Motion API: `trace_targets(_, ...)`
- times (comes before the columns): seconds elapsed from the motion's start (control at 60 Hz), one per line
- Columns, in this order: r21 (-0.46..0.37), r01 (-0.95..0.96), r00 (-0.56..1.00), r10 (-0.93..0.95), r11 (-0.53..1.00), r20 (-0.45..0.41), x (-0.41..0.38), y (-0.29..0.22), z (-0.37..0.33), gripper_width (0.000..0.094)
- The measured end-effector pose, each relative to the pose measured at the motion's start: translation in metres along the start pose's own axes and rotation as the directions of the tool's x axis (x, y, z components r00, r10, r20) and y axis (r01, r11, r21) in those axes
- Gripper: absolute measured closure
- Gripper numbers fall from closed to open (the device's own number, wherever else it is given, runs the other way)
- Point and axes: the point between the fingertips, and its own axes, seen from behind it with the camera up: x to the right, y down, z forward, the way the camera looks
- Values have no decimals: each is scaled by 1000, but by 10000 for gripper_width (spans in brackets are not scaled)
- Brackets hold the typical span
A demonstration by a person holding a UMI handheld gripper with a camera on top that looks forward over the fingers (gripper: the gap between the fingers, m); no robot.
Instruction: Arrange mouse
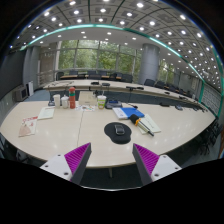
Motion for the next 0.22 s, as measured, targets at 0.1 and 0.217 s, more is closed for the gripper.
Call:
trace_targets(0.1,7,-15,1000,15,1000,8,-2,1,-2,83)
trace_targets(0.217,4,2,1000,-2,1000,-10,1,1,-3,83)
